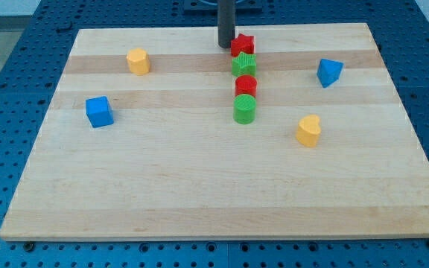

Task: Point your arm at the blue triangle

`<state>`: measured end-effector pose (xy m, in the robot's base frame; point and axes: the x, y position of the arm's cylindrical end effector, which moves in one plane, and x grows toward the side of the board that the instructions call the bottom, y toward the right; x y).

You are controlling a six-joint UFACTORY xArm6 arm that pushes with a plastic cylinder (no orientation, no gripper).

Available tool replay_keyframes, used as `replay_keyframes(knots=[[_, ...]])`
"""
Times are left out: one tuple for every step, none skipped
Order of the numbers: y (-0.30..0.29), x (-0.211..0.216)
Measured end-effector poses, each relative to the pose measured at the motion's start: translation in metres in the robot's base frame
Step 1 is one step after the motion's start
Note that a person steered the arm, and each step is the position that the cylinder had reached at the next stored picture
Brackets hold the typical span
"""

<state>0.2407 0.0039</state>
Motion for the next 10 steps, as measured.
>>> replay_keyframes(knots=[[0.0, 0.0], [0.0, 0.0], [0.0, -0.006], [0.0, -0.029], [0.04, -0.039], [0.114, -0.024], [0.147, 0.011], [0.148, 0.037], [0.148, 0.065], [0.148, 0.09]])
